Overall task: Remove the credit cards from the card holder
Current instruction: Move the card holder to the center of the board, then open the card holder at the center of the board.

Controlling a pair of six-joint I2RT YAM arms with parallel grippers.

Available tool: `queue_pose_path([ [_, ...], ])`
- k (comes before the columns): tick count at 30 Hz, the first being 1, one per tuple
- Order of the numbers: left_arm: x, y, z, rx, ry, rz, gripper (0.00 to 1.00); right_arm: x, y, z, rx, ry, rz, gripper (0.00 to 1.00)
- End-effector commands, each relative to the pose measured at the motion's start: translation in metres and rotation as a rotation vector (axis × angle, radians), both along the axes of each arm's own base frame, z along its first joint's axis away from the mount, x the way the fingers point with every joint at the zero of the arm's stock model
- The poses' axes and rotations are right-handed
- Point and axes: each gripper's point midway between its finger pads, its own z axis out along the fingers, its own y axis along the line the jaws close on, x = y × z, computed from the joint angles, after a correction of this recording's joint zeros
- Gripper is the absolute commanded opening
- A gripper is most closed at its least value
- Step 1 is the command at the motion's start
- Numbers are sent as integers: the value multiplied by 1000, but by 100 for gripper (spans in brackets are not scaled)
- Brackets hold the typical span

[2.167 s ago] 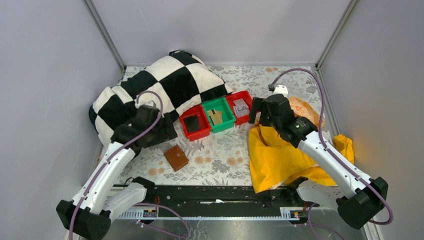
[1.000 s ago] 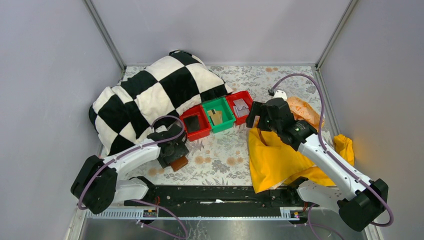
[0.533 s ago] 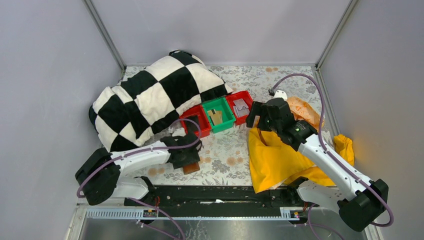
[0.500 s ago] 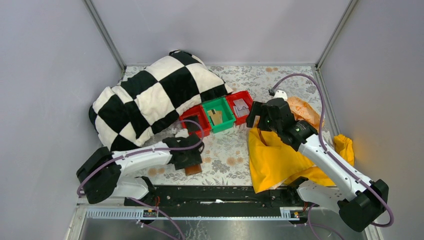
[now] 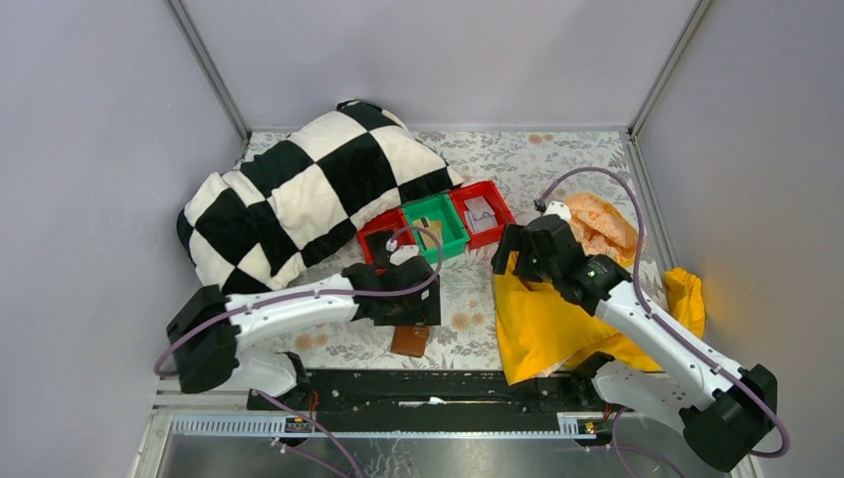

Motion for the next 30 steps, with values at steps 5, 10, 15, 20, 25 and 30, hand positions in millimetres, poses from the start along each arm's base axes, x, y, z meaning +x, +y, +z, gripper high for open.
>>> queue_pose_path([
  [5,-3,60,13,-21,29,107,97,-47,54,-26,-9,75,48,98],
  [10,-3,89,0,-32,57,220,96,-70,105,-39,-64,92,124,96],
  [15,2,109,-8,-35,80,285,97,-90,162,-46,-129,84,211,86],
  [20,10,121,-3,-34,58,328,98,-103,201,-62,-151,115,264,66],
  [25,14,125,-5,-27,44,357,98,-106,213,-80,-193,144,278,63],
  [30,14,121,-9,-56,49,374,98,-107,215,-96,-217,166,258,56],
])
